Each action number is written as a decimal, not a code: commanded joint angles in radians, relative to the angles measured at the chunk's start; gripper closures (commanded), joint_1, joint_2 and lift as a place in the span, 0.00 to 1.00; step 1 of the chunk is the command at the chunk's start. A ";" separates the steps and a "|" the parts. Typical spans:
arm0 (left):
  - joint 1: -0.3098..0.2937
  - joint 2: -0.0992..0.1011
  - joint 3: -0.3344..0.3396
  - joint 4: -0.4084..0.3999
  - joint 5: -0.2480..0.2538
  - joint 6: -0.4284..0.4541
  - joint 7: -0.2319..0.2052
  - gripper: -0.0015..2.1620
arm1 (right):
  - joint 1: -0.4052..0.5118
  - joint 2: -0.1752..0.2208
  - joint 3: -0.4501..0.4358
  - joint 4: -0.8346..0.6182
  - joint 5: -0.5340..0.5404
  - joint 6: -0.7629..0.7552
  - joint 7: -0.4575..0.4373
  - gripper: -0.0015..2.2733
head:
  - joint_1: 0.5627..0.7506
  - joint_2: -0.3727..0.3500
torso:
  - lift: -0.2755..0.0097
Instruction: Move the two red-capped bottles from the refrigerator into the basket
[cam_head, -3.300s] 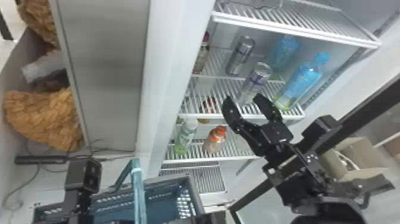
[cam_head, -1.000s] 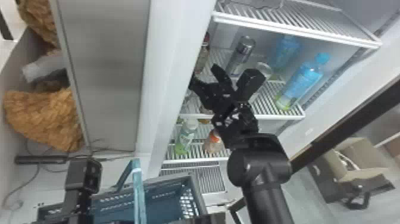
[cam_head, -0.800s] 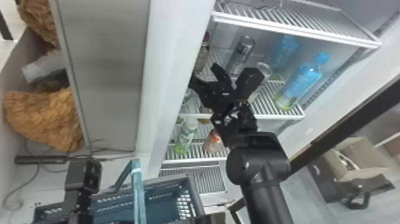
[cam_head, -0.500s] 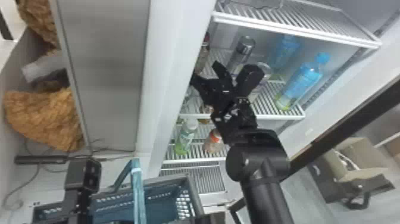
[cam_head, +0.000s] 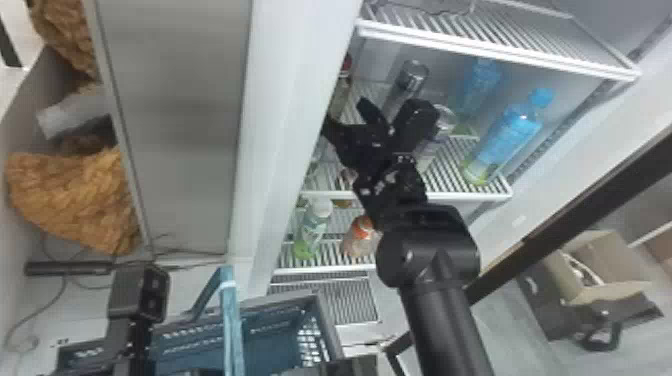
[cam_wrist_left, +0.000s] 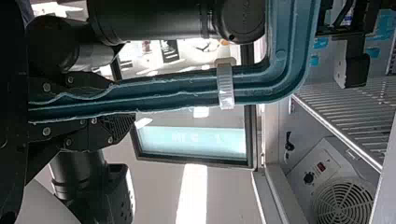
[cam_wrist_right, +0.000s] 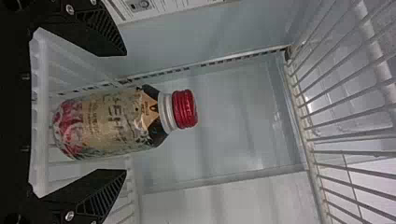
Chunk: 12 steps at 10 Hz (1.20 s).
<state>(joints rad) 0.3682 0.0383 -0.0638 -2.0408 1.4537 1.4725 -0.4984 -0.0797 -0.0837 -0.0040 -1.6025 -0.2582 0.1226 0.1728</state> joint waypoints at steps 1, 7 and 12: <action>0.000 0.000 0.000 0.000 0.000 0.000 0.000 0.56 | -0.026 -0.001 0.000 0.026 0.009 0.000 -0.003 0.05 | 0.70 0.03 | 0.97; -0.005 0.003 0.000 0.000 0.002 -0.002 0.000 0.56 | -0.122 0.001 0.008 0.119 0.027 0.000 -0.012 0.05 | 0.70 0.03 | 0.97; -0.005 0.005 0.000 0.000 0.006 -0.007 0.000 0.56 | -0.141 -0.002 0.010 0.143 0.045 0.027 -0.012 0.56 | 0.70 0.03 | 0.97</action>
<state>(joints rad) 0.3631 0.0441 -0.0638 -2.0408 1.4600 1.4652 -0.4985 -0.2212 -0.0857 0.0060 -1.4598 -0.2157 0.1492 0.1610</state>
